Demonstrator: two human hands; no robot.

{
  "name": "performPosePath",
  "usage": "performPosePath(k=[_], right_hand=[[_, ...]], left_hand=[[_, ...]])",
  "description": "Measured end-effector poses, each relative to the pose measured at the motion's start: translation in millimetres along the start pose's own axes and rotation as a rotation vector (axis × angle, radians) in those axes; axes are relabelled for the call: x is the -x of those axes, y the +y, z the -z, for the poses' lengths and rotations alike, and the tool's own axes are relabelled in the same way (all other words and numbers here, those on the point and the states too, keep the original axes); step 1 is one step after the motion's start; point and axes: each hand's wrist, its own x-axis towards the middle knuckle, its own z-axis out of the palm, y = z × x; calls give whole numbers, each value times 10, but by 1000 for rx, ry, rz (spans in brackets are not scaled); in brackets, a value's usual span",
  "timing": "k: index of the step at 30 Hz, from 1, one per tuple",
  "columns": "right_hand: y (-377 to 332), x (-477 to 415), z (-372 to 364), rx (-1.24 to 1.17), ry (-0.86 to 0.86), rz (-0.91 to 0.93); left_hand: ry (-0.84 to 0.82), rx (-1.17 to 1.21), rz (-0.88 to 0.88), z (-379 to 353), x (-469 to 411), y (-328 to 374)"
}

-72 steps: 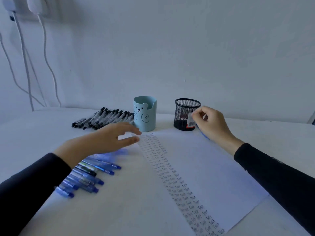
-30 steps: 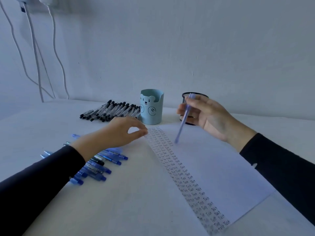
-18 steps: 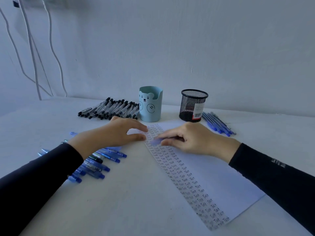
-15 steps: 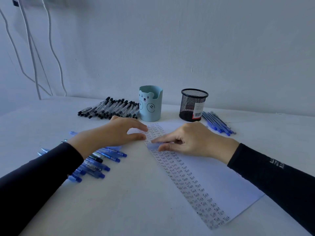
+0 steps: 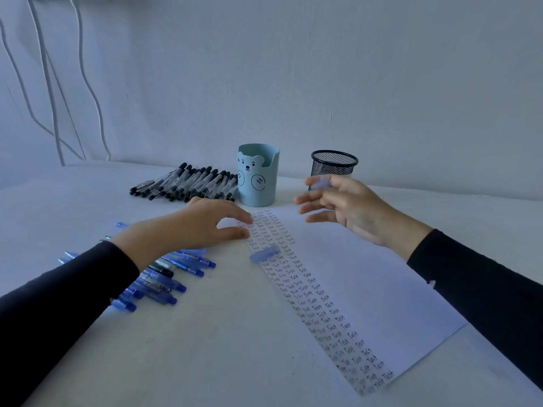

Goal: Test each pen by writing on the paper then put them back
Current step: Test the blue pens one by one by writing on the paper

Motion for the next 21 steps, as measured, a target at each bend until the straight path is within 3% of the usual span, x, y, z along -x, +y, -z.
performPosePath(k=[4, 7, 13, 18, 21], right_hand=[[96, 13, -92, 297, 58, -77], [113, 1, -143, 309, 69, -133], [172, 25, -194, 443, -20, -66], [324, 16, -333, 449, 175, 70], [355, 21, -365, 455, 187, 90]], left_hand=[[42, -4, -66, -15, -28, 13], [44, 17, -109, -42, -36, 46], [-12, 59, -72, -44, 2, 85], [-29, 67, -60, -40, -3, 83], [-34, 64, -54, -39, -14, 75]])
